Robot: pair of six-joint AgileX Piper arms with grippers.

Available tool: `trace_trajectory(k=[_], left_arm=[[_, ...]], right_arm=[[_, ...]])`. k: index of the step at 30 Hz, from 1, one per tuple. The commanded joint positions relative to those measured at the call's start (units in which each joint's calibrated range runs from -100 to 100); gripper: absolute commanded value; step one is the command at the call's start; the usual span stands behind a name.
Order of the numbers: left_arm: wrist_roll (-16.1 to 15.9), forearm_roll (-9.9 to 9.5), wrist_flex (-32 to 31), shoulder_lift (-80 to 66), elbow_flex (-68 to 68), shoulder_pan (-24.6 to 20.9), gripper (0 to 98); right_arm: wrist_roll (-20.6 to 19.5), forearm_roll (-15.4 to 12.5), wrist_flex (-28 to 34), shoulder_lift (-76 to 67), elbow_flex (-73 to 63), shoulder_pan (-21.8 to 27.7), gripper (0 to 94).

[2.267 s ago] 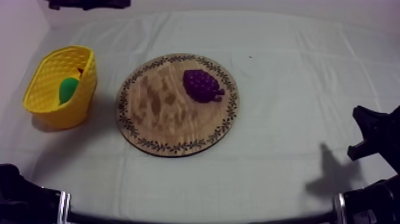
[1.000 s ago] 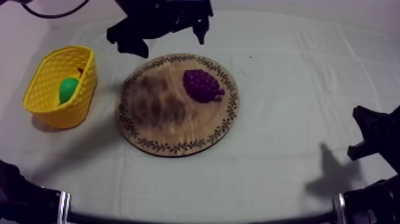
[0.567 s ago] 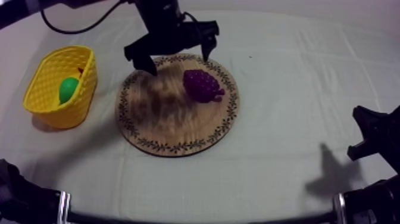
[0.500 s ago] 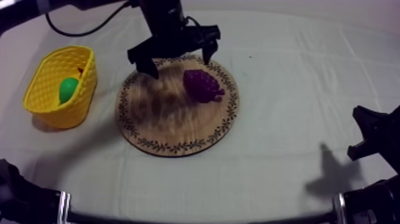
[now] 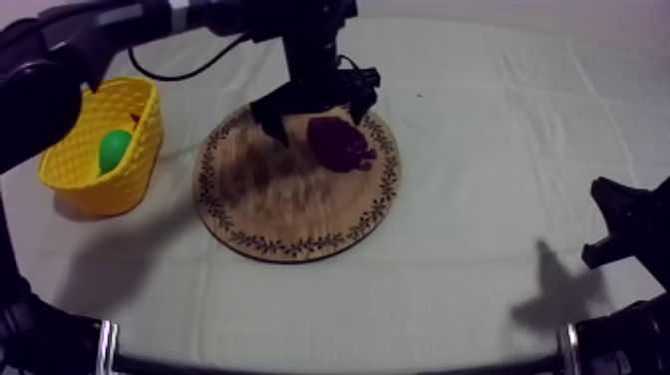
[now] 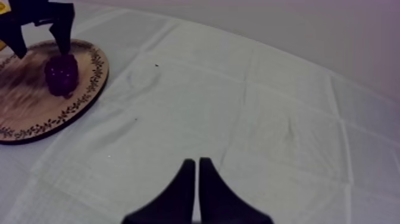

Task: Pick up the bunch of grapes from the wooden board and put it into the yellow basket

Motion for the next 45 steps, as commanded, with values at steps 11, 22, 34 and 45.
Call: trace_trajectory(k=[11, 22, 34, 45], left_arm=[[-0.99, 0.25, 1.26, 9.52, -8.55, -0.35, 95.4], [-4.19, 0.91, 3.22, 12.93, -12.45, -0.72, 89.5], [-8.32, 0.01, 3.49, 13.90, -13.72, -0.65, 58.0], [-9.97, -1.43, 3.49, 10.35, -11.58, -0.33, 36.0]], right_arm=[[0.02, 0.01, -0.03, -0.01, -0.03, -0.02, 0.4], [0.02, -0.03, -0.03, -0.01, -0.03, -0.02, 0.4], [0.02, -0.04, -0.03, -0.01, -0.03, -0.02, 0.4], [0.02, -0.04, -0.03, -0.01, -0.03, -0.02, 0.4]])
